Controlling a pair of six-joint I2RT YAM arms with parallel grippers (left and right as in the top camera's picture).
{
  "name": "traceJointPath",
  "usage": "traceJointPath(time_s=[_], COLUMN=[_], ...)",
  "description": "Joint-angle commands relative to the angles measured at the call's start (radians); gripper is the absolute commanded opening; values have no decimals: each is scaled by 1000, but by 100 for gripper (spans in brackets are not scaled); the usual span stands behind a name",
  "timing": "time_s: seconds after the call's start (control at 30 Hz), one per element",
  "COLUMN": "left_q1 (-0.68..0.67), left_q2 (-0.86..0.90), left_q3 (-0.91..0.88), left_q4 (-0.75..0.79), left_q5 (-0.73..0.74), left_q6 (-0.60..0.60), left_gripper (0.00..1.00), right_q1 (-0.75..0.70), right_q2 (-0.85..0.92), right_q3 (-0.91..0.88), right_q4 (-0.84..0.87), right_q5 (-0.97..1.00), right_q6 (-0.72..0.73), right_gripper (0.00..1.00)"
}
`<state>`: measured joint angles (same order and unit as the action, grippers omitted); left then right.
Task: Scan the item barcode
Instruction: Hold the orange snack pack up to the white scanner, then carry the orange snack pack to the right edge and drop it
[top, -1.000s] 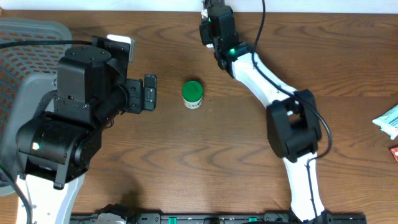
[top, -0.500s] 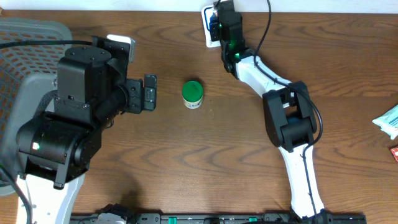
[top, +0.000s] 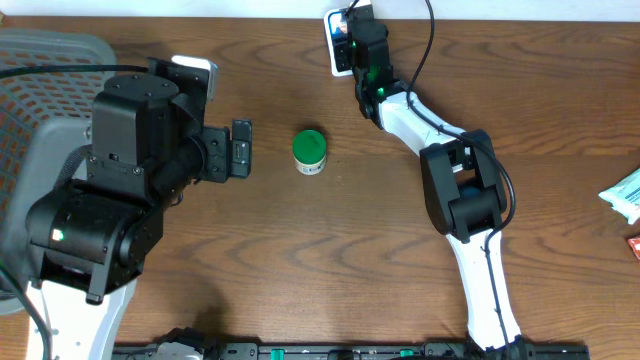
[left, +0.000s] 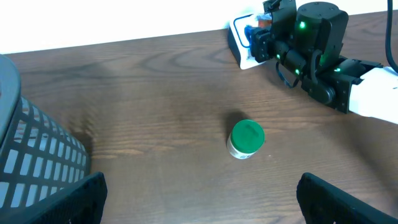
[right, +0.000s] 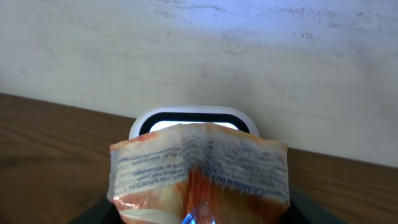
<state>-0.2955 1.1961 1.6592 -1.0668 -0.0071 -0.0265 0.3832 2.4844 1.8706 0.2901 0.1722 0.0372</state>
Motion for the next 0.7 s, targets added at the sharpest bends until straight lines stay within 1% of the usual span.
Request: traceJointPath(time_s=[0.0, 0.07, 0.2, 0.3, 0.37, 0.5, 0.67], left_q1=[5, 5, 5, 5, 5, 5, 5], left_q2=[-1, -1, -1, -1, -1, -1, -1], left_q3=[-4, -4, -4, -4, -4, -4, -4], left_q4=[0, 0, 0, 0, 0, 0, 0], left_q5=[-13, -13, -13, -13, -13, -13, -13], left_q6=[-5, -5, -5, -5, -5, -5, -5], left_gripper=[98, 98, 98, 98, 98, 98, 98], right_q1=[1, 2, -2, -16, -31, -80, -204], right_q2=[16, -1, -90, -192, -266, -399, -463], right_q3=[7, 8, 8, 8, 8, 8, 8], right_q4=[1, -35, -189, -399, -559, -900, -1224], right_q5=[-5, -5, -5, -5, 19, 191, 341], right_q6=[20, 59, 123, 160, 182, 282, 317], right_gripper=[52, 52, 53, 50, 54, 53, 49])
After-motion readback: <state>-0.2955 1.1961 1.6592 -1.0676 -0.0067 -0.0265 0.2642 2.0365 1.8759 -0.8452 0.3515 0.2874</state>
